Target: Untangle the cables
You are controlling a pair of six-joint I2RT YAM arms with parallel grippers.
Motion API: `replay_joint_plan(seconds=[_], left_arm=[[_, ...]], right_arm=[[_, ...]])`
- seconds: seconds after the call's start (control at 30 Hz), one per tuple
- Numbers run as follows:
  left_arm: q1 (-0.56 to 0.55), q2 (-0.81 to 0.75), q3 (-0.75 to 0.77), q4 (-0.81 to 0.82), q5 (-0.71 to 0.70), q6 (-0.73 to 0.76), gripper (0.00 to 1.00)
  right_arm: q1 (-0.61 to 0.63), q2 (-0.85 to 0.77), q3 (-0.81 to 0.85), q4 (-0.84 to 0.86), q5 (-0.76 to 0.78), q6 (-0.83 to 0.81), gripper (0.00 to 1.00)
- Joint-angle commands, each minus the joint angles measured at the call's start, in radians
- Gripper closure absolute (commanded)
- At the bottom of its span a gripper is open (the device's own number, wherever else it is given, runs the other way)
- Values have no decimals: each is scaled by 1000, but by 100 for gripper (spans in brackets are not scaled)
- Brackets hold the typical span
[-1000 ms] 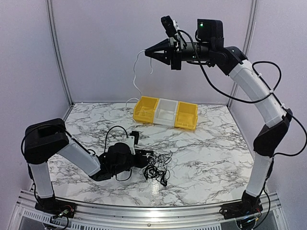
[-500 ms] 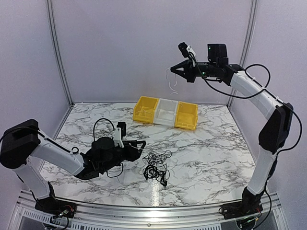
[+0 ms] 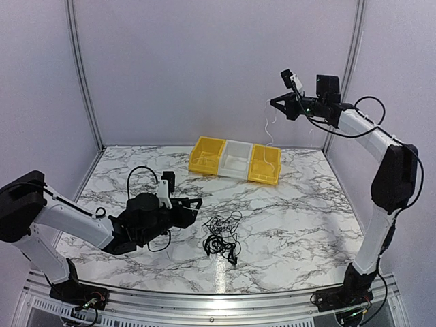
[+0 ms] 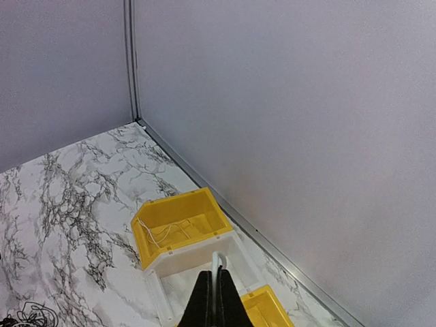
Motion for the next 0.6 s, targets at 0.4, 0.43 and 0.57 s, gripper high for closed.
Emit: replay_joint_plan(seconds=[0.4,0.43,0.57], left_arm=[[1,45,3,-23,-13,-24,44],[1,47,2,-23,-14,-26,44],[1,53,0,-23,-18,-29,44]], right_arm=[[-12,214,-41,18,-4,77,100],[-11,211,-43,21,-7,81,100],[-11,189,-57,43,12,101,100]])
